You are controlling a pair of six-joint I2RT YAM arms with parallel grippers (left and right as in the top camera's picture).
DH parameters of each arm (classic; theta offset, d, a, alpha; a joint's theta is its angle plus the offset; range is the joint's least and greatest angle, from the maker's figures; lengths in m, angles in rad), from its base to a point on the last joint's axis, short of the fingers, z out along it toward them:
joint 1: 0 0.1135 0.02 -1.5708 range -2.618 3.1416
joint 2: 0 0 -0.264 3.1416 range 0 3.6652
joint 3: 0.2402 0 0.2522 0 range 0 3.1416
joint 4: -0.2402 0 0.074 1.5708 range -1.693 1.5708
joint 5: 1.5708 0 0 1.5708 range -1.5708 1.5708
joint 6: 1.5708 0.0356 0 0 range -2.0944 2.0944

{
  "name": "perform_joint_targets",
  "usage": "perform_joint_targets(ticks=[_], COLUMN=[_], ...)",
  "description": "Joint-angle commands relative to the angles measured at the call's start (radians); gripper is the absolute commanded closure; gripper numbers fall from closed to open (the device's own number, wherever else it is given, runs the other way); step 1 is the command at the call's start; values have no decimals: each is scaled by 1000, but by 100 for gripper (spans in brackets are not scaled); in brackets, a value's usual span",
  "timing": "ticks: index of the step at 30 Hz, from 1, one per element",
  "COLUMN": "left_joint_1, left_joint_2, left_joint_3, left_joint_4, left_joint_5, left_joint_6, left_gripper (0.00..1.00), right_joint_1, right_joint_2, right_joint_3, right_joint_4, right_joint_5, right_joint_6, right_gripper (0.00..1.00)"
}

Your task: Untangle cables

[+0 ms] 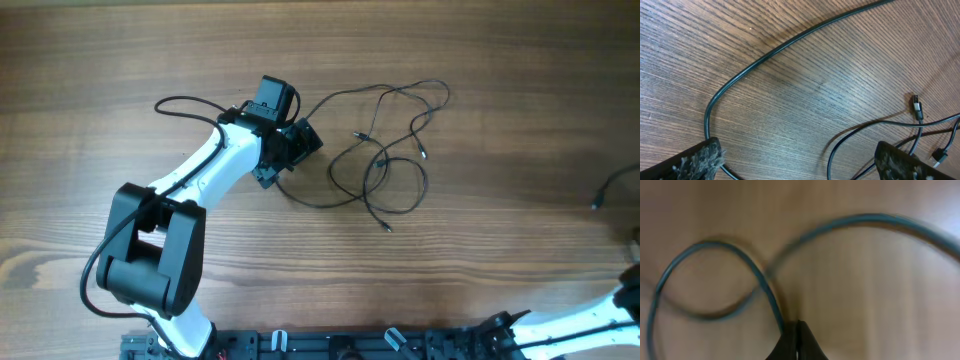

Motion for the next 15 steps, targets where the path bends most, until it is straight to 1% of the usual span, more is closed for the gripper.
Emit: perform_joint_targets(ticks=[1, 2, 4, 5, 7, 8, 9, 10, 11, 12, 13, 14, 15], left_joint_1=[-3, -3, -3, -3, -3, -3, -3, -3, -3, -3, -3, -3, -3], left_joint_2=[-20, -20, -20, -20, -20, -20, -20, -20, -20, -20, -20, -20, -20], left_joint_3=[-7, -7, -7, -7, -7, -7, -7, -7, -7, -7, -7, -7, -7], left_joint_4=[1, 1, 2, 2, 2, 2, 2, 3, 6, 14, 23, 35, 44], left_joint_5=[-17, -17, -17, -17, -17, -17, -17, -17, -17, -17, -17, -17, -18], left_joint_6=[23, 23, 23, 23, 23, 23, 23, 23, 23, 23, 23, 23, 23], left_gripper=[0, 0, 0, 0, 0, 0, 0, 0, 0, 0, 0, 0, 0], right_joint_1=[124, 145, 154, 152, 149, 149, 149, 154, 165, 182, 203, 231, 277], right_joint_2=[72, 72, 63, 37, -23, -69, -123, -195, -260, -315, -358, -393, -423], right_joint_3=[-69, -69, -59, -50, -42, -42, -42, -42, -42, -42, -42, -42, -42], right_joint_4=[-43, -38, -53, -89, -108, -110, -115, -119, -123, -123, -122, -118, -114], right_joint_5=[-55, -16, -10, -1, 1, 1, 0, -7, -7, -8, -30, -84, -192], right_joint_6=[40, 36, 6, 7, 8, 11, 13, 12, 10, 10, 4, -17, -43], right_gripper=[96, 95, 96, 77, 49, 44, 32, 15, 5, 0, 0, 0, 0])
